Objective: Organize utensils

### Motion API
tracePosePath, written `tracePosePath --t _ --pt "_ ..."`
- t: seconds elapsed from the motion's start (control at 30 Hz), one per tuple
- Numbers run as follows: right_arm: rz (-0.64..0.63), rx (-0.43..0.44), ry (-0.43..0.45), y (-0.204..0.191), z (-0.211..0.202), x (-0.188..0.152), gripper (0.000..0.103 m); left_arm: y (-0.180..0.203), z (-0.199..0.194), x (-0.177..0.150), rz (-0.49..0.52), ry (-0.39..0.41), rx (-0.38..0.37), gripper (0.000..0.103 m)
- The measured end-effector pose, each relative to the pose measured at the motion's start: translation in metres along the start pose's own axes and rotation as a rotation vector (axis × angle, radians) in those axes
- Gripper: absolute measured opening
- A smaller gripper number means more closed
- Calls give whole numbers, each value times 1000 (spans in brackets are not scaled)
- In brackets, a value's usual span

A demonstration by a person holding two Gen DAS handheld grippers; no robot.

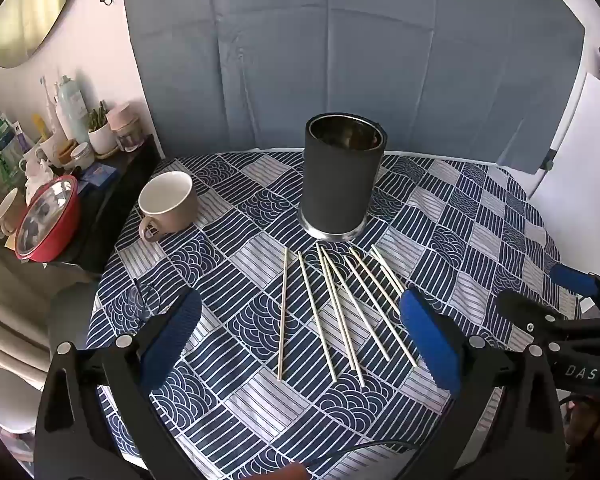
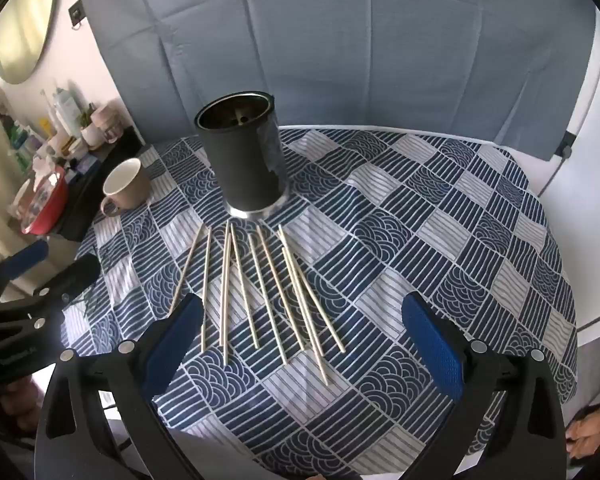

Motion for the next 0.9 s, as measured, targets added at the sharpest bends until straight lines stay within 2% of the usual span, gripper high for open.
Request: tracePosePath --t 0.9 --pt "11 28 -27 -2 1 -6 95 6 -2 -1 27 -10 4 97"
Point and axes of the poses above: each gripper's, at about its wrist camera, not at the fingertips, and z roughly the way its jaws point, y to its right, x to its top, the point moved 8 cm from there along z, roughly the way its jaws point, and after that the axes turned 3 degrees about x, right-handed, at the moved point
